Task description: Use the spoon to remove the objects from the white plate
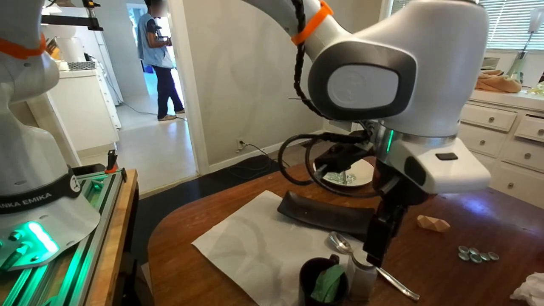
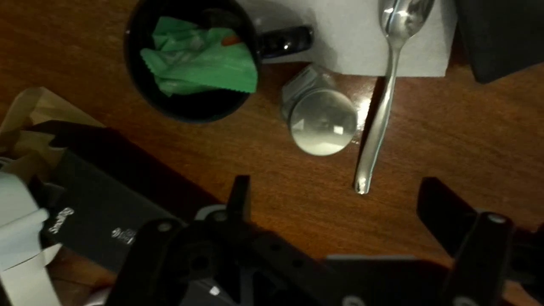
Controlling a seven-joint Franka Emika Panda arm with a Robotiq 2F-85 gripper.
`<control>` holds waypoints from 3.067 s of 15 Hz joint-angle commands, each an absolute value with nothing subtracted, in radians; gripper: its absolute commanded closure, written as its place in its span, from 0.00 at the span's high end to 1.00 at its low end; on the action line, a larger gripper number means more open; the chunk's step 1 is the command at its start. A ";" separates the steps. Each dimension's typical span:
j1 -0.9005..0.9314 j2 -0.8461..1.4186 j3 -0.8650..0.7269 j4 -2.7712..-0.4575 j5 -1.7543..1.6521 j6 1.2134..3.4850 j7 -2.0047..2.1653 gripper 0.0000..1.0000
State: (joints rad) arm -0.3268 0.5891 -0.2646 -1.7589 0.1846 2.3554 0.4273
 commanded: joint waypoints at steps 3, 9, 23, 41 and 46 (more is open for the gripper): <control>-0.480 0.763 -0.191 -1.505 0.308 2.184 0.202 1.00; -0.506 0.857 -0.222 -1.385 0.276 2.154 0.205 1.00; -0.523 0.919 -0.226 -1.303 0.281 2.032 0.268 1.00; -0.462 0.983 -0.103 -1.351 0.347 2.163 0.229 1.00; -0.427 0.982 -0.112 -1.370 0.323 2.239 0.203 1.00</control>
State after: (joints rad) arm -0.4508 0.9853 -0.0983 -1.3453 0.3179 2.1844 0.2331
